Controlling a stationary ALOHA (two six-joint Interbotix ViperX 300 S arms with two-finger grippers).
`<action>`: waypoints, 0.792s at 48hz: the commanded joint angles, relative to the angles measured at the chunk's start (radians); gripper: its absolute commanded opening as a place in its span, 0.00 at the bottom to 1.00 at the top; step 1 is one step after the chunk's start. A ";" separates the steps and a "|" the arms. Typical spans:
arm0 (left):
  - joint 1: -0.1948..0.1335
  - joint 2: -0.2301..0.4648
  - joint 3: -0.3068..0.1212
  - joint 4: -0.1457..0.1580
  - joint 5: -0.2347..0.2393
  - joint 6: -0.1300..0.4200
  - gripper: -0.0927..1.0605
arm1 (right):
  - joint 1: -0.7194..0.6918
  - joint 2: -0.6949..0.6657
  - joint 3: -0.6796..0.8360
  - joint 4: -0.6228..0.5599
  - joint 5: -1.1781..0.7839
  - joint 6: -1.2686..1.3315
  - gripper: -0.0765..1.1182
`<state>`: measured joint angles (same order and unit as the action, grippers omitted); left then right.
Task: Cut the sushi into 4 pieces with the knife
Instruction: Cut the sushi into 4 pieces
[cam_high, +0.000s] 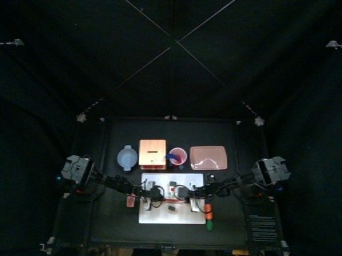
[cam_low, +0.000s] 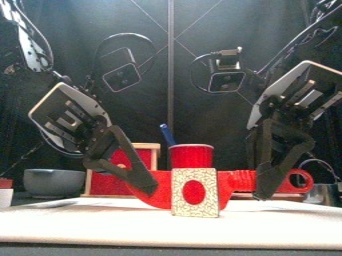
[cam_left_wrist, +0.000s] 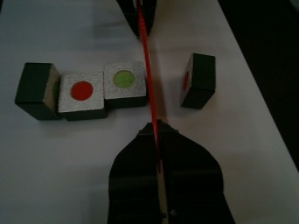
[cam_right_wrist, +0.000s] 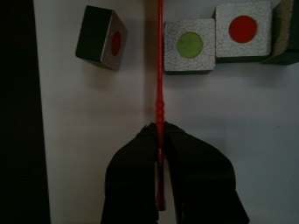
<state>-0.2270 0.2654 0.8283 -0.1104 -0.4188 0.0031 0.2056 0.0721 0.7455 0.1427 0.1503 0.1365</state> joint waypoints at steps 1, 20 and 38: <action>-0.009 0.026 0.005 -0.002 0.014 0.005 0.16 | 0.012 0.012 -0.015 0.011 -0.011 -0.005 0.13; -0.014 -0.052 -0.003 0.000 0.044 0.011 0.23 | 0.029 -0.052 -0.015 0.005 0.017 -0.005 0.13; 0.023 -0.218 0.002 -0.002 0.109 0.006 0.71 | 0.031 -0.176 0.031 0.005 0.057 -0.005 0.13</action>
<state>-0.2163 0.0936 0.8391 -0.1120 -0.3068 0.0123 0.2332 -0.0522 0.7762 0.1473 0.2040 0.1335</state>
